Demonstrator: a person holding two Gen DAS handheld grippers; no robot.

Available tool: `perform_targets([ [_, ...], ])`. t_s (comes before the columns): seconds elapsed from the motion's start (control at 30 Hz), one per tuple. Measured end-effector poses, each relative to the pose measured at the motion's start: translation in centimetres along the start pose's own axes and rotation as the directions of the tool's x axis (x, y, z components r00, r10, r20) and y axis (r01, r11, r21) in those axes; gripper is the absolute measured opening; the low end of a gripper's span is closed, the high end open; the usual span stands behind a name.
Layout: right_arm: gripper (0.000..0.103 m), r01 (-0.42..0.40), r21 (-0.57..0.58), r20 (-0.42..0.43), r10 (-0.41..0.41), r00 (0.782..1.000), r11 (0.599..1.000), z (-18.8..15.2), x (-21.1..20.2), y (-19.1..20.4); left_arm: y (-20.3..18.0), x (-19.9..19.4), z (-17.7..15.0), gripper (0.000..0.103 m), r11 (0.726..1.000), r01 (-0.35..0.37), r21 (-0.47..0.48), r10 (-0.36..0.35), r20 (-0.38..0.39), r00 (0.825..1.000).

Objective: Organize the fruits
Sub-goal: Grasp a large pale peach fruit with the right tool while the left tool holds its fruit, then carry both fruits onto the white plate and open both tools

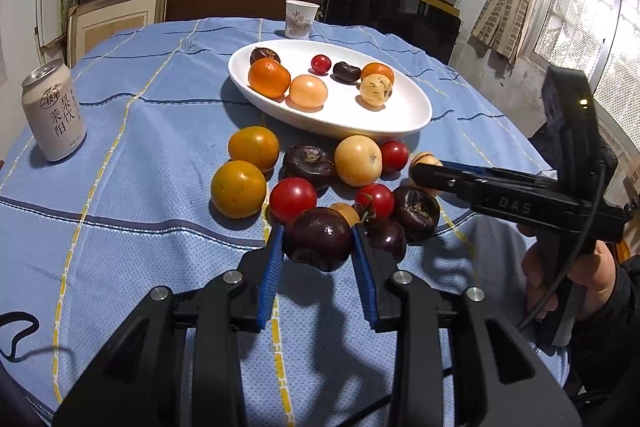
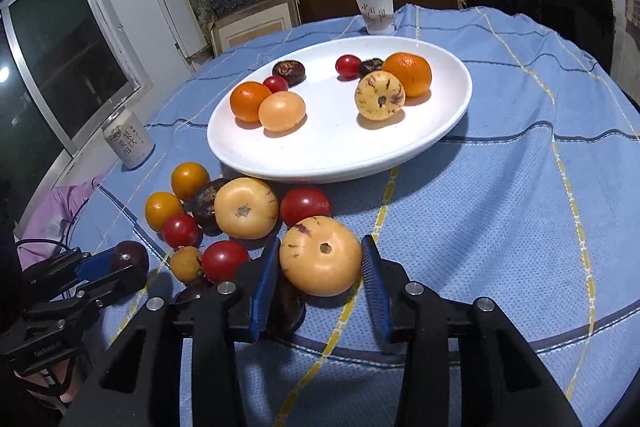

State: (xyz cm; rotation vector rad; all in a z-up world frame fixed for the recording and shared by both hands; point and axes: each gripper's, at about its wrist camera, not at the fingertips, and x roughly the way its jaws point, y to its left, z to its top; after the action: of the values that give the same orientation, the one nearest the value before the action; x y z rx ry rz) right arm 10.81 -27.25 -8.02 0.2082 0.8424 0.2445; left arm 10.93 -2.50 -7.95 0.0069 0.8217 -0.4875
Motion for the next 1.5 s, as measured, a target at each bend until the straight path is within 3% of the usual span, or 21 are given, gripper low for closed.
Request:
perform_targets([
  [0.23, 0.042, 0.017, -0.033, 0.072, -0.015, 0.997, 0.999, -0.5, -2.8, 0.2, 0.2, -0.2, 0.0, 0.033, 1.0, 0.002, -0.01, -0.002, 0.005, 1.0],
  [0.67, 0.042, 0.044, 0.009, 0.132, -0.044, 0.99, 0.999, -0.6, -7.2, -3.5, 0.0, -1.3, 0.8, 0.033, 1.0, 0.023, -0.014, -0.023, 0.017, 1.0],
  [0.97, 0.041, 0.033, -0.065, 0.183, -0.02, 0.983, 0.997, 2.3, -8.3, -2.2, -1.2, -1.8, 5.3, 0.033, 0.999, 0.039, 0.013, -0.04, 0.047, 0.998],
  [1.23, 0.041, 0.064, -0.148, 0.216, -0.031, 0.976, 0.987, 8.3, -5.4, -0.6, -1.9, 2.9, 13.7, 0.033, 0.997, -0.01, 0.077, 0.005, 0.068, 0.998],
  [1.5, 0.042, 0.112, -0.203, 0.174, -0.076, 0.982, 0.973, 13.7, 1.9, -0.2, 0.1, 11.3, 17.6, 0.033, 1.0, -0.027, 0.01, 0.027, -0.033, 0.999],
])
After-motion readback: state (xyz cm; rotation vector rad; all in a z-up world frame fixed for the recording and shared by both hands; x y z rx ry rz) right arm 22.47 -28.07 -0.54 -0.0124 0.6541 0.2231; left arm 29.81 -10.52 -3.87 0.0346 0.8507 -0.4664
